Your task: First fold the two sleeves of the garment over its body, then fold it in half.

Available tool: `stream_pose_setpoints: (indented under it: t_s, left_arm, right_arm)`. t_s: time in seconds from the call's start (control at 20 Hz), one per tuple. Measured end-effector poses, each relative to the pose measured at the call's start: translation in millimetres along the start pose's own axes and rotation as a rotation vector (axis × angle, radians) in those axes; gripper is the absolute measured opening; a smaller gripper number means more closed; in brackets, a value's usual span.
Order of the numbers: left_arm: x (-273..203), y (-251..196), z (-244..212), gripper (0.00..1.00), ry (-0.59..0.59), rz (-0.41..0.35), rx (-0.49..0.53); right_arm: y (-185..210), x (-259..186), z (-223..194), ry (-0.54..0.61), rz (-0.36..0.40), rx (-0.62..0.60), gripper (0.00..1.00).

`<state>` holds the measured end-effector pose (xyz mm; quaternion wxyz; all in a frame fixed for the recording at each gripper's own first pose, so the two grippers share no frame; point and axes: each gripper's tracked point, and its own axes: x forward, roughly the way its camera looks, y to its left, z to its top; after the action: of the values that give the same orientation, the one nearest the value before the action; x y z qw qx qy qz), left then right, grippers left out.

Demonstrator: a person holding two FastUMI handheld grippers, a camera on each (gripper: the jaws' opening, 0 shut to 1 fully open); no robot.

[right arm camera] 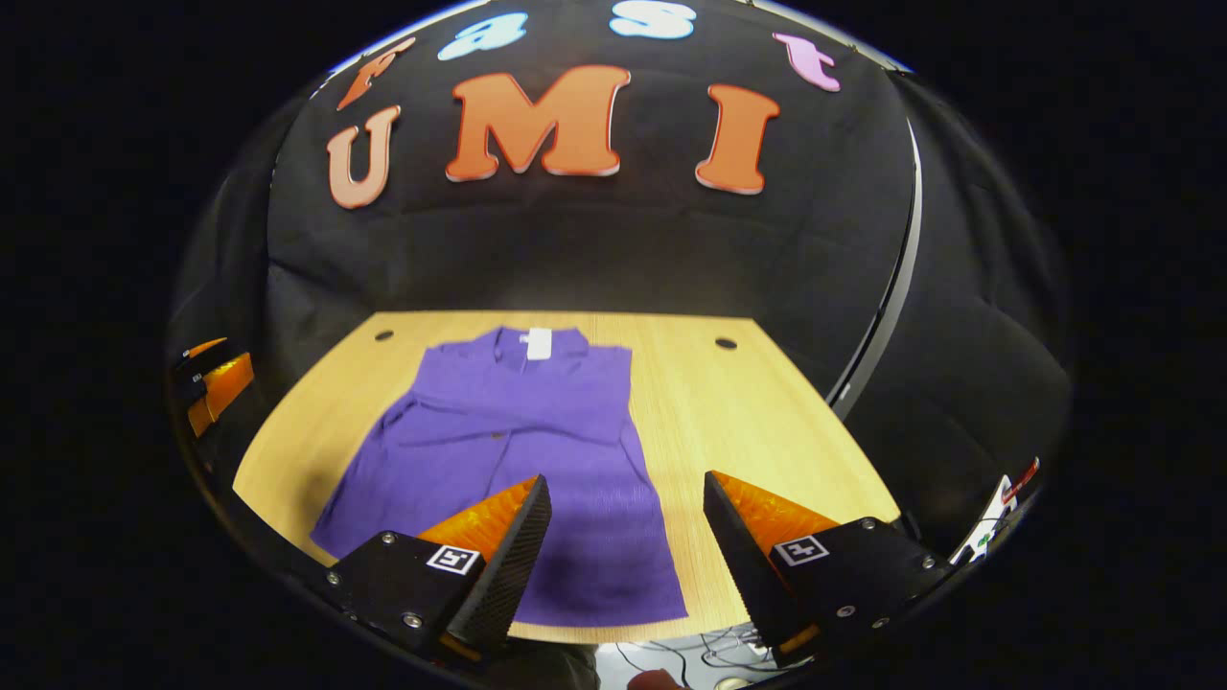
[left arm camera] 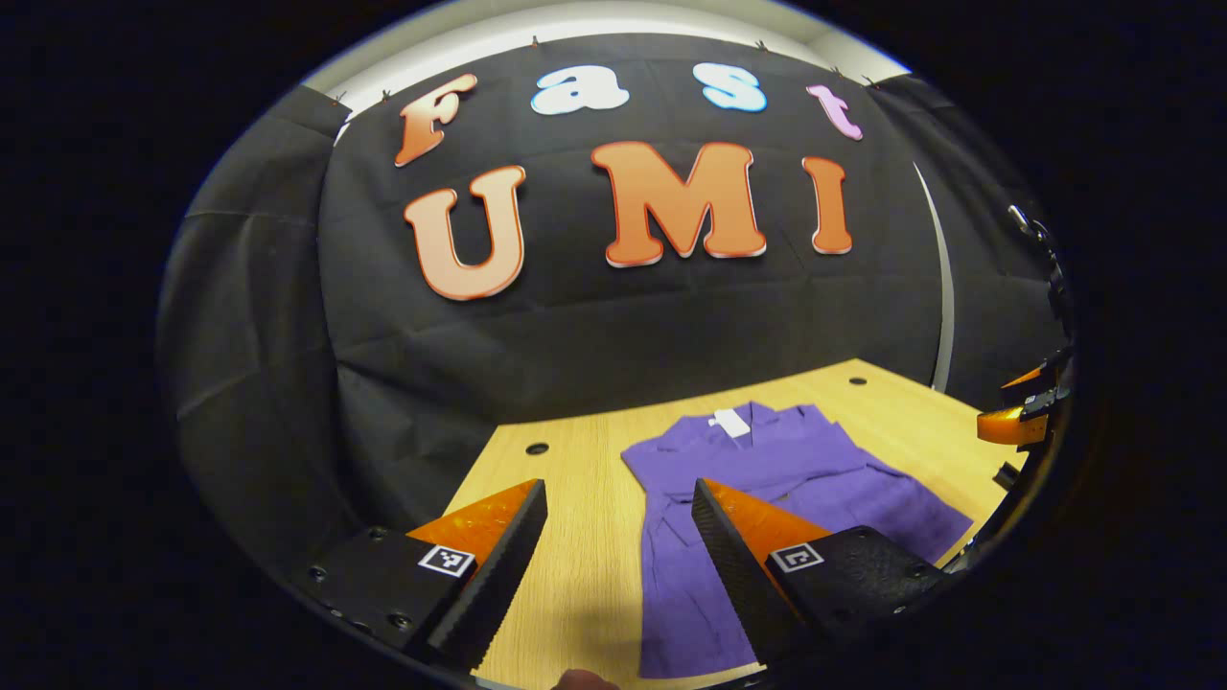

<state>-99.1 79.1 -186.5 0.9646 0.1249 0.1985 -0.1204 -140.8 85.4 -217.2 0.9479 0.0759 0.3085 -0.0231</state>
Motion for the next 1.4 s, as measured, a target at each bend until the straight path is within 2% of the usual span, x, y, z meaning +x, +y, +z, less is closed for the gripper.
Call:
stream_pose_setpoints:
  t_s: [0.25,0.45,0.65,0.8,0.9,1.05,1.1,1.15,1.2,1.3,1.35,1.4]
  left_arm:
    - [20,-27,-94,0.96,0.273,-0.047,-0.023]
    - [14,-49,-172,0.98,0.560,-0.072,-0.034]
    - [8,-61,-219,0.98,0.778,-0.089,-0.056]
    - [0,-57,-221,0.98,0.911,-0.089,-0.085]
    - [0,-59,-217,0.98,0.974,-0.091,-0.121]
    - [3,-63,-200,0.97,1.042,-0.094,-0.150]
    - [4,-64,-195,0.99,1.068,-0.094,-0.165]
    - [4,-63,-190,0.95,1.091,-0.092,-0.170]
    - [5,-63,-185,0.92,1.105,-0.090,-0.180]
    - [7,-67,-175,0.59,1.150,-0.075,-0.230]
    - [8,-71,-169,0.42,1.171,-0.079,-0.245]
    - [11,-73,-162,0.26,1.181,-0.092,-0.239]
  right_arm:
    - [-8,29,-80,0.223,0.011,0.009,0.96]
    - [-12,41,-136,0.421,0.041,0.029,0.97]
    - [-21,49,-171,0.554,0.058,0.041,0.97]
    - [-15,51,-182,0.639,0.094,0.046,0.97]
    - [-16,57,-182,0.648,0.113,0.020,0.96]
    - [-11,52,-187,0.721,0.132,0.007,0.89]
    - [-6,51,-188,0.738,0.145,0.018,0.80]
    - [-4,51,-189,0.749,0.149,0.026,0.72]
    - [0,51,-187,0.755,0.163,0.043,0.54]
    - [2,53,-186,0.767,0.177,0.084,0.19]
    - [2,54,-185,0.774,0.182,0.105,0.22]
    - [2,56,-184,0.786,0.186,0.128,0.13]
